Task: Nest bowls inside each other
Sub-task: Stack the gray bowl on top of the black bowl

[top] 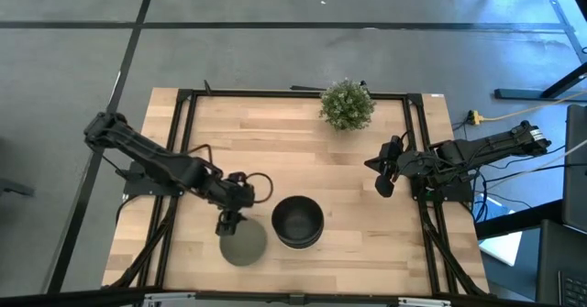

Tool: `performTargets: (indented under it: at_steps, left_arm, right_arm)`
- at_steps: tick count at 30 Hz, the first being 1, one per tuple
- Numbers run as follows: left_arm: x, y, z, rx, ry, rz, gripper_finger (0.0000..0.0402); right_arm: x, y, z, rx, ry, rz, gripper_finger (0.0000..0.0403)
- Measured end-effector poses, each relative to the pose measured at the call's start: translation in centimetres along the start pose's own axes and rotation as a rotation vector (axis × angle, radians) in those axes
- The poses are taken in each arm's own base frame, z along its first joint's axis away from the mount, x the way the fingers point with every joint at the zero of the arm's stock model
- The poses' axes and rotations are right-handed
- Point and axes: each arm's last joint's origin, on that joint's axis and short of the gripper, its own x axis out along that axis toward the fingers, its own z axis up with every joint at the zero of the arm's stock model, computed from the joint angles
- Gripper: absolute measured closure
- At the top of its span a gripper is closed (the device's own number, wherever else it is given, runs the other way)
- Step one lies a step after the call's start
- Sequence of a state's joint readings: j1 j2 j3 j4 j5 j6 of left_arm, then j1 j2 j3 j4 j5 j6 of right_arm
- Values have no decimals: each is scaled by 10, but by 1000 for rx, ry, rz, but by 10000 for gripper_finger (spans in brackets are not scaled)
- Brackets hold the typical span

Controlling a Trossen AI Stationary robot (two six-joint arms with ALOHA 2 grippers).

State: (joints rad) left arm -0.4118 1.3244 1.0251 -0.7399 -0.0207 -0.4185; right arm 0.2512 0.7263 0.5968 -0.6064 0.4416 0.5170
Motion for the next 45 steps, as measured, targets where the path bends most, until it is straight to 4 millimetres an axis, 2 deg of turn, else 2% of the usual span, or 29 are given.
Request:
performTargets:
  at_steps: [5,9,14,27,38,45]
  left_arm:
    - [13,10,-24,-87,-33,6,214]
    - [26,12,-33,-118,-85,-28,214]
    - [35,16,-45,-175,-52,-16,214]
    - [37,11,-50,-199,-32,-20,214]
    - [54,11,-53,-193,38,11,215]
    - [54,11,-52,-285,24,4,215]
  right_arm:
    - [0,0,0,-4,0,0,384]
    - [0,0,0,-5,0,-1,384]
    - [0,0,0,-6,0,-1,384]
    - [0,0,0,-6,0,-2,384]
    - [0,0,0,-3,-1,-2,384]
    - [0,0,0,-2,-1,-2,384]
